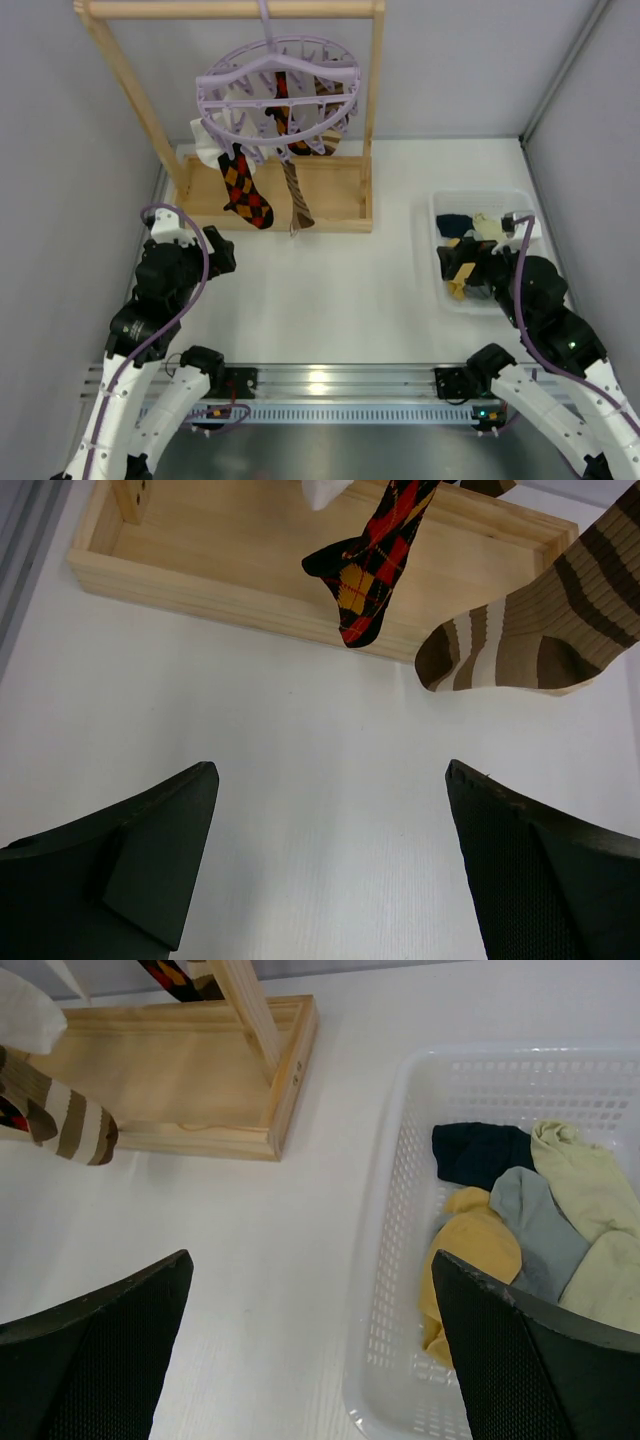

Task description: Remove the socks clipped to the hanger

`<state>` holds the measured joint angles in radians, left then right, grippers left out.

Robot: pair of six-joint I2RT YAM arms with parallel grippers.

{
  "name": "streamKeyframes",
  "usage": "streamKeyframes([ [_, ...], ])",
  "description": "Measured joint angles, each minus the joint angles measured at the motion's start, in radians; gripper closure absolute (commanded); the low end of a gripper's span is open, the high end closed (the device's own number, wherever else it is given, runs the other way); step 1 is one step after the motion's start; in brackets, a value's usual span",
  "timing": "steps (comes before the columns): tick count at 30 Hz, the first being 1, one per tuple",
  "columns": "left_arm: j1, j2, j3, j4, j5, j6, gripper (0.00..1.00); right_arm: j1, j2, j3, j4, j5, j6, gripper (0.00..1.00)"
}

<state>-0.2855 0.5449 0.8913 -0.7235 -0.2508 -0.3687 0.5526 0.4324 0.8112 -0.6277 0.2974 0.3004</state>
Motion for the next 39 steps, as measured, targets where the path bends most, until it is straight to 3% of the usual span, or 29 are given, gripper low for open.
streamKeyframes([
  [7,0.0,0.0,0.0,0.0,0.0,-0.003,0.01,0.0,-0.007,-0.09,0.092,0.019,0.038,0.0],
  [10,0.0,0.001,0.0,0.0,0.0,-0.004,0.01,0.0,-0.002,-0.134,0.152,-0.045,0.044,0.01],
  [15,0.0,0.001,0.0,0.0,0.0,-0.004,0.01,0.0,0.134,-0.175,0.435,-0.367,0.078,0.01],
  [20,0.0,0.004,-0.003,0.0,-0.001,-0.007,0.01,0.047,0.483,-0.144,0.735,-0.65,0.11,0.04],
  [27,0.0,0.043,-0.006,0.002,0.002,-0.011,0.01,0.28,0.873,0.031,0.871,-0.563,-0.045,0.11],
  [39,-0.005,0.05,-0.01,0.002,0.016,-0.012,0.01,0.291,1.217,0.155,1.139,-0.351,-0.135,0.22],
])
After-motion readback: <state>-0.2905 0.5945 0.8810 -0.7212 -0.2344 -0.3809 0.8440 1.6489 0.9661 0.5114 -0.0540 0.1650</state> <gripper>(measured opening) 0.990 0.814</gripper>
